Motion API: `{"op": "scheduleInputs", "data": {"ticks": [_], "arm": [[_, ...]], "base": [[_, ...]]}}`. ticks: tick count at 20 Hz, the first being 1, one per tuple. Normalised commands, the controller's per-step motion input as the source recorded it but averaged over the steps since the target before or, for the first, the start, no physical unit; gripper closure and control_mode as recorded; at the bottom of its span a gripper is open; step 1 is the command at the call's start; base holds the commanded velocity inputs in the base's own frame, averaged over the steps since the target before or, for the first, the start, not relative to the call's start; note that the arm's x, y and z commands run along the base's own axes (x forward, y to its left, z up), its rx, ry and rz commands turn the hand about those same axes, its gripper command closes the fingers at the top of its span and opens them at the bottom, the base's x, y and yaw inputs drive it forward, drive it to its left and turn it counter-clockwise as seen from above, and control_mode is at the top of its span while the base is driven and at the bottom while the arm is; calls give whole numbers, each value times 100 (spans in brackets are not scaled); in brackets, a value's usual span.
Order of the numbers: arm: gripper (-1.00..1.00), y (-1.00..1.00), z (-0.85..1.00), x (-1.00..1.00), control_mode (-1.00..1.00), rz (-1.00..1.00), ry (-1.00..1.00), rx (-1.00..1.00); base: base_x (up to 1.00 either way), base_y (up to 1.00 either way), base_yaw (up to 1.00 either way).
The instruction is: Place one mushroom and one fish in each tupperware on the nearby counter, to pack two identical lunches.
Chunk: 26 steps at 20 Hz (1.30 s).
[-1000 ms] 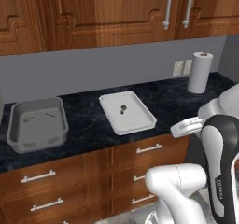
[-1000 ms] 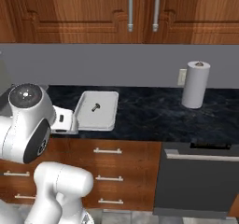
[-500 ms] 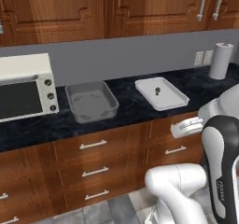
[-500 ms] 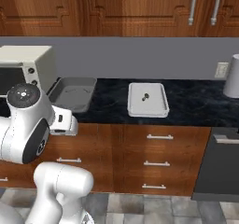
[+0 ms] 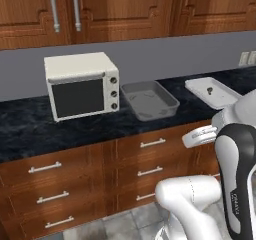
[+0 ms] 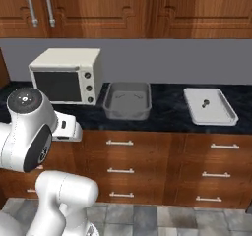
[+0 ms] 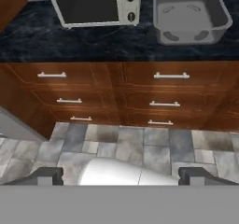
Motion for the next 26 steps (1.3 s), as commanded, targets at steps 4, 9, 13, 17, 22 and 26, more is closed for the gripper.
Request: {"op": "scheduleInputs", "data": {"ticks": [4,9,13,17,22,26], "arm": [[-100,0,0,0,100,0,0,0],[-100,0,0,0,100,0,0,0],[-100,0,0,0,100,0,0,0],[-100,0,0,0,100,0,0,0],[-100,0,0,0,100,0,0,0],[-100,0,0,0,100,0,0,0]], "base": [[-25,100,3],[-92,99,0],[-73,100,0],[-1,100,0],[12,100,0],[6,100,0]]}}
